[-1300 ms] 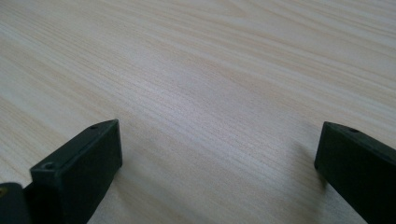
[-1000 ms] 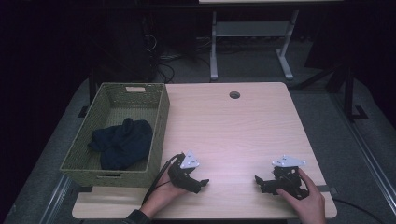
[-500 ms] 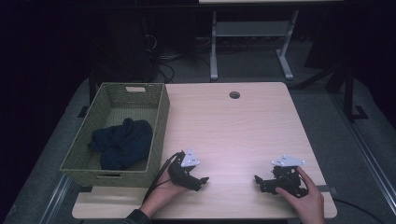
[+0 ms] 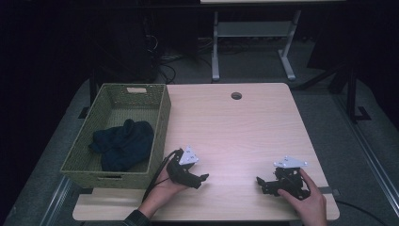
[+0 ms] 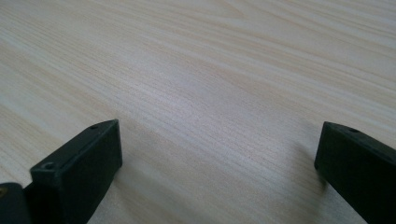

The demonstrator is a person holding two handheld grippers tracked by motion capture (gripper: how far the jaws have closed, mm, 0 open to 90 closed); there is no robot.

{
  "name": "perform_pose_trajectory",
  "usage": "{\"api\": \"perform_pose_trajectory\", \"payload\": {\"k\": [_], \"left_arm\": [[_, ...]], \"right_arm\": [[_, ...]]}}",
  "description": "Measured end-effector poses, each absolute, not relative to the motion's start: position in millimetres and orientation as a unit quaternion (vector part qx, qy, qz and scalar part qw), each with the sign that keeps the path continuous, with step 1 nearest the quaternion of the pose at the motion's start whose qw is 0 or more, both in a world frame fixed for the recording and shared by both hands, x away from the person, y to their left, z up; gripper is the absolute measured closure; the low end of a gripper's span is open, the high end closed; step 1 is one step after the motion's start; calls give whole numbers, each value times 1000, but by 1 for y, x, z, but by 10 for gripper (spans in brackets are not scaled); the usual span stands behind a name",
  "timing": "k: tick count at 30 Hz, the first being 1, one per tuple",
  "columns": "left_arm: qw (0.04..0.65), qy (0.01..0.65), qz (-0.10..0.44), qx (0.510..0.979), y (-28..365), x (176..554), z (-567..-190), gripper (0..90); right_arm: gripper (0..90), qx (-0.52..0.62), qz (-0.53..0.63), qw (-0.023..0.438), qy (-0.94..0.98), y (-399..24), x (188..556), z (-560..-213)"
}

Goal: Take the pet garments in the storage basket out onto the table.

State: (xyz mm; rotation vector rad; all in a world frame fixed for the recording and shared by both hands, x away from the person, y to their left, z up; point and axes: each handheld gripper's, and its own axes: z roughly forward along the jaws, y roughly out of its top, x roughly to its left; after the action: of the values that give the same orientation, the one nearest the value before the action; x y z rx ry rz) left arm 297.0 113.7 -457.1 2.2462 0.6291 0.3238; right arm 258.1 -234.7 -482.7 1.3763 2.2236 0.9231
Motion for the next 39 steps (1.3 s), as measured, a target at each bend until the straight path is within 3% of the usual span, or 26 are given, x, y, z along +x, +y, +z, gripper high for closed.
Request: {"api": "perform_pose_trajectory", "payload": {"k": [39], "left_arm": [[408, 254, 133, 867, 116, 302, -423, 139]], "right_arm": [[4, 485, 329, 182, 790, -235, 258, -483]]}}
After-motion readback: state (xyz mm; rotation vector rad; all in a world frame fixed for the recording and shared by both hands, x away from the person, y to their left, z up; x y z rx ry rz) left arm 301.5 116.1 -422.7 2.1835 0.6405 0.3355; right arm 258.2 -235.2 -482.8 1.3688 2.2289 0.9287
